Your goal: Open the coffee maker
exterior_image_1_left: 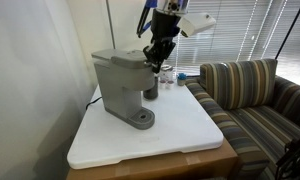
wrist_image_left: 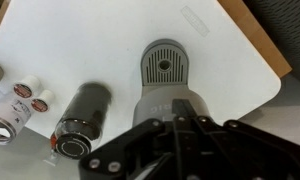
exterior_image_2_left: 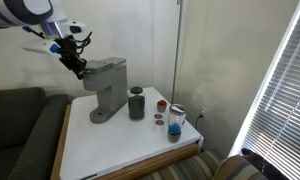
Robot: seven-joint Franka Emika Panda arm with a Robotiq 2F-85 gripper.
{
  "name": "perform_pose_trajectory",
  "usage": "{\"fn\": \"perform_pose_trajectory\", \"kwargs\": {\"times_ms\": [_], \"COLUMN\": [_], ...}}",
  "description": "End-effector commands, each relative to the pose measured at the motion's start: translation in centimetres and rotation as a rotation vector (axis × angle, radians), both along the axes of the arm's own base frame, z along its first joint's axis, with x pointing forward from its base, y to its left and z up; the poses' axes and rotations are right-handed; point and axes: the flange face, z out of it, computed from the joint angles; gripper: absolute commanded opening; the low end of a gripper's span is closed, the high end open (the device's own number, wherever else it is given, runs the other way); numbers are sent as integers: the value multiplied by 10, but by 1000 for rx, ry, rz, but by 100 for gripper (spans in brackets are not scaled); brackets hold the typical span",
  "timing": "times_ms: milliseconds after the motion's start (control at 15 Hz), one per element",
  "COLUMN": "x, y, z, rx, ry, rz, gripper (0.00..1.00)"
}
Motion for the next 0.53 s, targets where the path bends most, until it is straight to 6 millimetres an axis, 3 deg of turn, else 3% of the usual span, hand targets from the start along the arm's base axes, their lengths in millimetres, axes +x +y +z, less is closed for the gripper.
{"fn": "perform_pose_trajectory", "kwargs": {"times_ms": [0, 467], "x": [-18, -23], "y": [0, -4], "z": [12, 16], "rx": [-21, 5], "ry": [-44, -179], "rz": [-17, -35], "gripper": [0, 0]}}
